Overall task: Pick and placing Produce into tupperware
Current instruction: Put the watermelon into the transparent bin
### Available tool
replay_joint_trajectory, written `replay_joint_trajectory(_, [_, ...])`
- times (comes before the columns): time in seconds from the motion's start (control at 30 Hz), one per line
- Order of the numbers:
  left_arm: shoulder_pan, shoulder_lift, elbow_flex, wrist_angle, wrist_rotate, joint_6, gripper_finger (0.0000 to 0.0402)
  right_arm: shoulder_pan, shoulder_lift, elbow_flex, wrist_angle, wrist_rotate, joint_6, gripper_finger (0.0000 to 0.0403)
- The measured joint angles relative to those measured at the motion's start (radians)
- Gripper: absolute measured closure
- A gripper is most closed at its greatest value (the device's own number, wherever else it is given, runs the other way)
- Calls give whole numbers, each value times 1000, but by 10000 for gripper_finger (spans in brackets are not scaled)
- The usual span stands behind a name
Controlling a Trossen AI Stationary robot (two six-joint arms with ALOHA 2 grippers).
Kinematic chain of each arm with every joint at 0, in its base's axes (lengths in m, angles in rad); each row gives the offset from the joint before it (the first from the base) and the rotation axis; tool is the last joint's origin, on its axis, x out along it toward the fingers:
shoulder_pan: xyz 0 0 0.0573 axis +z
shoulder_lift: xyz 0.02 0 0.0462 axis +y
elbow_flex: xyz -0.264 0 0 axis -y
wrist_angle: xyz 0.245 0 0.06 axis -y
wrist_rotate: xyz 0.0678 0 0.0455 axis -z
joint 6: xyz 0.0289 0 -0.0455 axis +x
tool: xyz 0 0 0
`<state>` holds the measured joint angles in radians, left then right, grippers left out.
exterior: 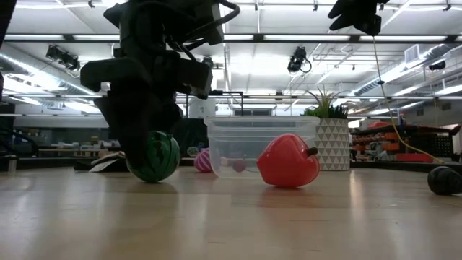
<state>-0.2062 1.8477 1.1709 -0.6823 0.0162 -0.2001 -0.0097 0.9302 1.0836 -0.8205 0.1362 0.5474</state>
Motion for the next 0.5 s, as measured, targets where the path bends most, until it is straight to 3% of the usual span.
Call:
replay_joint_trajectory(0.23, [0,0,0,0,0,-30,99,0,0,0,0,0,0,274])
replay_joint_trajectory(0.5, [0,-11,0,-37,10,-74,90,0,0,0,0,0,0,274])
